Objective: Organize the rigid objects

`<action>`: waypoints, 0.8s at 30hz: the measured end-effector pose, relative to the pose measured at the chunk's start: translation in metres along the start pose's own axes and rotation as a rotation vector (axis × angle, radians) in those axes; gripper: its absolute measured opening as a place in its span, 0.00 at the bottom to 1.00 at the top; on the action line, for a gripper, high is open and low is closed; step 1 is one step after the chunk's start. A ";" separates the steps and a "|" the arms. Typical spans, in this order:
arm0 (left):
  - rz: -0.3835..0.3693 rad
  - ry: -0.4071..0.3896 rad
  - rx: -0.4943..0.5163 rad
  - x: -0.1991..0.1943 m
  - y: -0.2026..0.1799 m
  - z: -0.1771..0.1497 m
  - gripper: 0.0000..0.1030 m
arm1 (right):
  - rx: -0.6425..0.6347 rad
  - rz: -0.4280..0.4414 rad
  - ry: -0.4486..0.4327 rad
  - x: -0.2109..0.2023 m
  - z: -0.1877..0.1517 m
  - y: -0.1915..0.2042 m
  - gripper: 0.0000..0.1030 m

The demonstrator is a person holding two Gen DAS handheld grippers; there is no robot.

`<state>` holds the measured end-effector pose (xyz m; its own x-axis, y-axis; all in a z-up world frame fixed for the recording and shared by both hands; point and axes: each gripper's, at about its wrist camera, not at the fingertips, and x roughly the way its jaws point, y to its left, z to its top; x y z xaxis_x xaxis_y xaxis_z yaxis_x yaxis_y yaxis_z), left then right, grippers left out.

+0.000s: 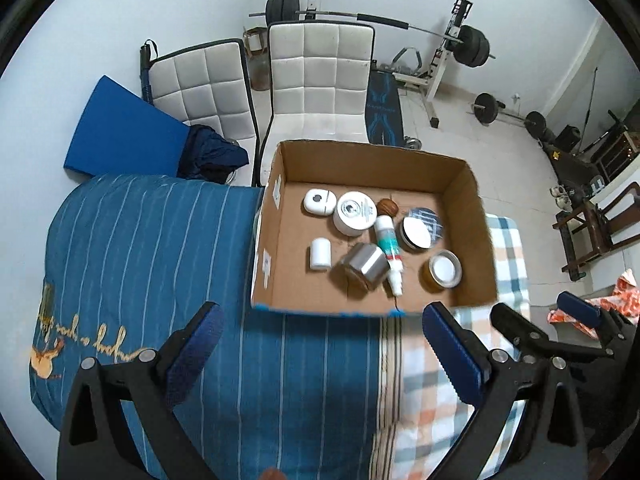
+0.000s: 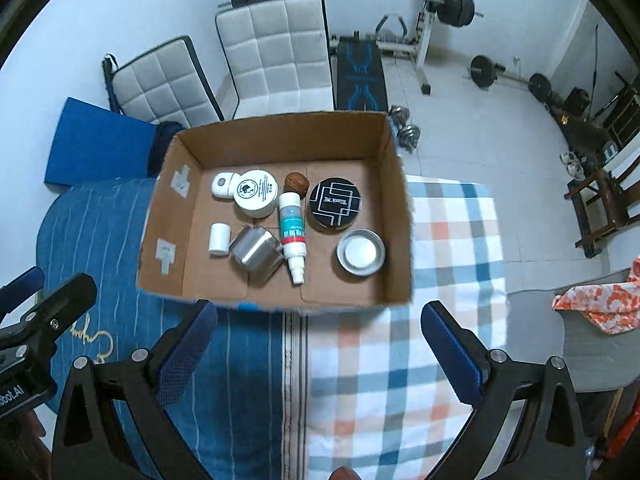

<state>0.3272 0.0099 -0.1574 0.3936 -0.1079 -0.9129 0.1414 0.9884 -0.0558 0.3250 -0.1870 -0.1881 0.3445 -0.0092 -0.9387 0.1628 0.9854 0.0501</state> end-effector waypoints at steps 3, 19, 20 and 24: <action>-0.014 -0.020 0.000 -0.028 -0.001 -0.019 0.99 | -0.001 0.008 -0.037 -0.034 -0.023 -0.005 1.00; -0.029 -0.157 0.021 -0.151 -0.003 -0.079 1.00 | -0.024 0.052 -0.163 -0.183 -0.116 -0.003 1.00; -0.031 -0.165 0.023 -0.157 -0.003 -0.082 1.00 | -0.026 0.055 -0.164 -0.187 -0.118 -0.003 1.00; -0.020 -0.189 0.035 -0.172 -0.007 -0.090 1.00 | -0.032 0.062 -0.171 -0.205 -0.128 -0.001 1.00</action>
<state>0.1768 0.0316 -0.0366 0.5534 -0.1493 -0.8194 0.1811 0.9818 -0.0567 0.1360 -0.1646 -0.0394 0.5056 0.0259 -0.8624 0.1073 0.9899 0.0926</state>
